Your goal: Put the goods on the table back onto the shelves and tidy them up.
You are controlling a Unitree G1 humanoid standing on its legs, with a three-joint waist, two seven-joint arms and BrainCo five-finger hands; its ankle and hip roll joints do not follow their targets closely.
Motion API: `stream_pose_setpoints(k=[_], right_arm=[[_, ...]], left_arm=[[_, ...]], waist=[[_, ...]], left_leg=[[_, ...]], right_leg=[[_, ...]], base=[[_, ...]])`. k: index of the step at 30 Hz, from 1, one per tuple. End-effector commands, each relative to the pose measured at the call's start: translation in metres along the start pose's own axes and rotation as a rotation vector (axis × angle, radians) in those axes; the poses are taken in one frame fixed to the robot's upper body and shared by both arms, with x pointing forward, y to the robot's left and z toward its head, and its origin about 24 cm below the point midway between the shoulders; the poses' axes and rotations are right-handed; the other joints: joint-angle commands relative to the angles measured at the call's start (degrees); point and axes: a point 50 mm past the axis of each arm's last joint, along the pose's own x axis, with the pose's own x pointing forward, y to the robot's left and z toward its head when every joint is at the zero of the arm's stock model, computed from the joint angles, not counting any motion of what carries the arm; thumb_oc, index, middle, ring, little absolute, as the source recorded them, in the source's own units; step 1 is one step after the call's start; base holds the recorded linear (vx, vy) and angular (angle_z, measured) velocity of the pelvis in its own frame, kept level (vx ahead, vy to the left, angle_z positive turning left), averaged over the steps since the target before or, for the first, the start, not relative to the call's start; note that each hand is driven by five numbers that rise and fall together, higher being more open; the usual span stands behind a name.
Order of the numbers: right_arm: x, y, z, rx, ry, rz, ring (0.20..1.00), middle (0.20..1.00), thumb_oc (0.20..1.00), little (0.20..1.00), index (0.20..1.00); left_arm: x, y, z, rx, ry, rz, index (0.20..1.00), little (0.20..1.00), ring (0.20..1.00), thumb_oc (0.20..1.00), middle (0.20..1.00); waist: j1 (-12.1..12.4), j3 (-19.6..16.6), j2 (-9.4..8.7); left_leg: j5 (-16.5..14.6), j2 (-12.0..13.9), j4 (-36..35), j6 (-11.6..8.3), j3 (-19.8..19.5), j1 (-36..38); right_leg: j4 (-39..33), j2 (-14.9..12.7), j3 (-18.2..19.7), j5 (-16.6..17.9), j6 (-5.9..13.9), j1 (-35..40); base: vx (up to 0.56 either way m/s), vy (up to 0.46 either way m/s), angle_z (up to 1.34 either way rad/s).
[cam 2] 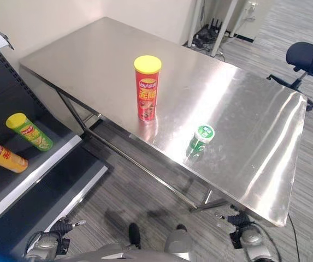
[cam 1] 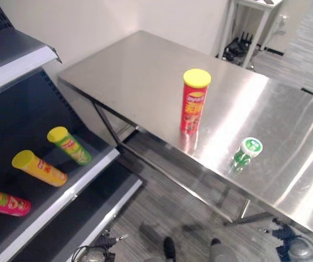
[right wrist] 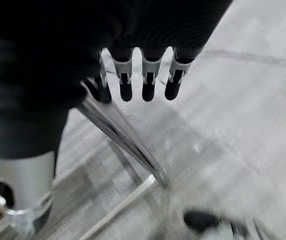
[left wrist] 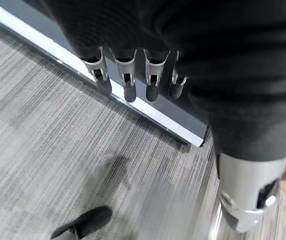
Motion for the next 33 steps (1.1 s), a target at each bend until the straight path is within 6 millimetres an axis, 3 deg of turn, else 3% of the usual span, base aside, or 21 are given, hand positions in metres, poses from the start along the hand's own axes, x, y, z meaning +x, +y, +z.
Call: stream_pose_setpoints(k=[1,2,4,6,7,8,10,11,13,15,16,17,18,19,21,22,26,28,31,32,33], right_arm=[[0.009,-0.024,0.045,-0.001,-0.178,-0.071,1.0,1.0,1.0,1.0,1.0],[0.007,-0.032,0.04,0.0,-0.166,-0.078,1.0,1.0,1.0,1.0,1.0],[0.006,-0.038,0.025,0.018,-0.109,-0.086,1.0,1.0,1.0,1.0,1.0],[0.001,-0.045,-0.007,0.047,0.013,-0.088,1.0,1.0,1.0,1.0,1.0],[0.001,-0.045,-0.007,0.047,0.013,-0.088,1.0,1.0,1.0,1.0,1.0],[-0.001,-0.047,-0.02,0.07,0.067,-0.097,1.0,1.0,1.0,1.0,1.0],[-0.017,-0.042,-0.079,0.143,0.334,-0.064,1.0,1.0,1.0,1.0,1.0],[-0.024,-0.046,-0.092,0.222,0.389,-0.081,1.0,1.0,1.0,1.0,1.0],[-0.034,-0.056,-0.108,0.289,0.462,-0.135,1.0,1.0,1.0,1.0,1.0],[-0.036,-0.09,-0.103,0.356,0.415,-0.232,1.0,1.0,1.0,1.0,1.0],[-0.039,-0.134,-0.08,0.345,0.267,-0.318,1.0,1.0,1.0,1.0,1.0],[-0.044,-0.158,-0.06,0.314,0.152,-0.363,1.0,1.0,1.0,1.0,1.0],[-0.087,-0.22,0.035,0.12,-0.34,-0.498,1.0,1.0,1.0,1.0,1.0],[-0.088,-0.221,0.035,0.121,-0.338,-0.499,1.0,1.0,1.0,1.0,1.0],[-0.106,-0.235,0.075,0.034,-0.514,-0.562,1.0,1.0,1.0,1.0,1.0],[-0.117,-0.239,0.102,-0.048,-0.614,-0.58,1.0,1.0,1.0,1.0,1.0],[-0.128,-0.228,0.155,-0.234,-0.781,-0.531,1.0,1.0,1.0,1.0,1.0],[-0.13,-0.206,0.19,-0.331,-0.903,-0.402,1.0,1.0,1.0,1.0,1.0],[-0.126,-0.189,0.197,-0.353,-0.928,-0.297,1.0,1.0,1.0,1.0,1.0],[-0.118,-0.17,0.203,-0.384,-0.944,-0.2,1.0,1.0,1.0,1.0,1.0],[-0.117,-0.169,0.203,-0.384,-0.946,-0.199,1.0,1.0,1.0,1.0,1.0]], left_arm=[[0.004,0.011,0.022,-0.007,-0.073,0.04,1.0,1.0,1.0,1.0,1.0],[0.004,0.015,0.022,-0.007,-0.071,0.05,1.0,1.0,1.0,1.0,1.0],[0.005,0.017,0.024,-0.004,-0.07,0.05,1.0,1.0,1.0,1.0,1.0],[0.006,0.02,0.03,0.006,-0.084,0.049,1.0,1.0,1.0,1.0,1.0],[0.006,0.02,0.03,0.006,-0.084,0.049,1.0,1.0,1.0,1.0,1.0],[0.006,0.02,0.035,0.014,-0.096,0.043,1.0,1.0,1.0,1.0,1.0],[0.009,0.025,0.049,0.062,-0.125,0.034,1.0,1.0,1.0,1.0,1.0],[0.009,0.029,0.051,0.079,-0.124,0.039,1.0,1.0,1.0,1.0,1.0],[0.009,0.033,0.048,0.078,-0.114,0.044,1.0,1.0,1.0,1.0,1.0],[0.009,0.041,0.048,0.074,-0.107,0.06,1.0,1.0,1.0,1.0,1.0],[0.008,0.049,0.046,0.066,-0.105,0.077,1.0,1.0,1.0,1.0,1.0],[0.007,0.051,0.044,0.06,-0.105,0.084,1.0,1.0,1.0,1.0,1.0],[0.003,0.046,0.031,0.002,-0.107,0.089,1.0,1.0,1.0,1.0,1.0],[0.003,0.046,0.032,0.003,-0.107,0.088,1.0,1.0,1.0,1.0,1.0],[0.002,0.037,0.027,-0.027,-0.113,0.067,1.0,1.0,1.0,1.0,1.0],[0.001,0.033,0.026,-0.029,-0.124,0.053,1.0,1.0,1.0,1.0,1.0],[0.001,0.024,0.029,-0.034,-0.148,0.024,1.0,1.0,1.0,1.0,1.0],[0.001,0.018,0.032,-0.025,-0.163,-0.002,1.0,1.0,1.0,1.0,1.0],[0.0,0.015,0.029,-0.037,-0.155,-0.012,1.0,1.0,1.0,1.0,1.0],[0.001,0.014,0.027,-0.032,-0.143,-0.018,1.0,1.0,1.0,1.0,1.0],[0.001,0.014,0.027,-0.033,-0.143,-0.017,1.0,1.0,1.0,1.0,1.0]], waist=[[0.15,1.65,-1.32],[-0.47,2.18,-1.51],[-0.43,2.4,-2.64],[-1.09,2.01,-4.14],[-1.07,2.01,-4.14],[-1.35,1.92,-4.48],[-1.51,1.9,-5.58],[-1.74,1.87,-5.92],[-2.01,1.68,-6.2],[-2.71,1.46,-6.61],[-3.88,1.42,-7.2],[-4.34,1.28,-7.37],[-6.65,1.04,-7.22],[-6.55,0.84,-7.23],[-6.9,0.61,-6.85],[-6.71,0.38,-6.65],[-5.59,0.2,-6.08],[-3.82,0.33,-5.71],[-2.98,0.24,-5.49],[-1.9,0.35,-5.08],[-2.0,0.35,-5.12]], left_leg=[[-3.92,4.21,0.37,-6.06,-0.62,0.82],[-4.37,4.19,0.34,-6.03,-0.1,1.17],[-4.55,4.03,0.65,-6.49,0.92,1.2],[-4.63,4.99,0.81,-6.65,2.71,1.32],[-4.63,4.99,0.82,-6.65,2.72,1.32],[-4.68,5.17,0.87,-6.71,2.95,1.14],[-4.66,5.74,0.81,-6.97,3.0,0.38],[-4.5,6.03,0.85,-7.1,3.08,0.02],[-4.64,6.25,0.7,-7.17,3.62,0.08],[-4.75,6.41,0.52,-7.25,4.33,0.34],[-4.79,6.52,0.36,-7.42,5.22,0.6],[-4.88,6.61,0.34,-7.52,5.74,0.64],[-5.51,6.76,0.34,-7.62,7.03,1.52],[-5.33,6.73,0.34,-7.64,7.1,1.25],[-5.59,6.78,0.34,-7.5,7.25,1.67],[-5.73,6.74,0.34,-7.39,7.35,1.74],[-5.7,6.61,0.34,-7.36,7.23,2.0],[-5.34,6.71,0.34,-7.55,6.72,1.98],[-5.15,6.73,0.34,-7.71,6.02,1.98],[-4.98,6.84,0.34,-7.88,5.6,1.96],[-4.98,6.84,0.34,-7.88,5.58,1.97]], right_leg=[[-9.98,1.54,2.21,7.02,0.95,2.98],[-12.6,3.64,1.45,6.32,0.77,0.53],[-17.72,3.01,-1.49,6.95,1.56,2.17],[-18.04,3.83,-0.52,8.64,2.05,1.44],[-18.06,3.83,-0.51,8.65,2.05,1.45],[-18.36,3.82,-0.46,8.74,1.97,1.45],[-19.83,3.7,-0.94,9.12,2.08,1.71],[-20.31,3.75,-0.88,9.2,2.13,1.58],[-20.87,3.92,-0.48,9.43,2.33,1.69],[-21.09,4.03,0.35,9.79,2.53,1.69],[-21.06,4.26,1.06,9.96,2.72,1.46],[-21.04,4.34,1.5,10.04,2.86,1.25],[-20.84,4.58,2.71,10.01,3.25,1.06],[-20.82,4.56,2.81,10.14,3.23,0.74],[-20.58,4.52,2.85,9.94,3.28,0.84],[-20.54,4.42,2.73,9.88,3.35,0.77],[-20.33,4.14,2.05,9.67,3.38,1.02],[-20.22,3.76,0.95,8.93,3.07,1.63],[-20.16,3.45,-0.03,8.45,2.82,2.27],[-20.19,3.18,-0.93,7.83,2.54,2.67],[-20.19,3.18,-0.95,7.82,2.54,2.7]], base=[[0.06,0.068,-0.08],[0.03,0.018,-0.24],[0.02,-0.021,-0.29],[0.03,-0.072,-0.17],[0.03,-0.039,-0.34],[0.01,-0.058,-0.29],[-0.01,-0.12,-0.17],[-0.02,-0.093,-0.06],[0.0,-0.056,-0.06],[0.0,-0.033,-0.2],[-0.03,0.002,-0.21],[-0.02,0.06,-0.36],[-0.01,0.055,-0.32],[0.0,0.057,-0.44],[-0.01,0.011,-0.22],[0.0,0.0,0.0],[-0.02,-0.01,0.06],[-0.04,-0.04,0.15],[-0.01,-0.046,0.27],[-0.01,-0.045,0.37],[-0.01,-0.045,0.25]])
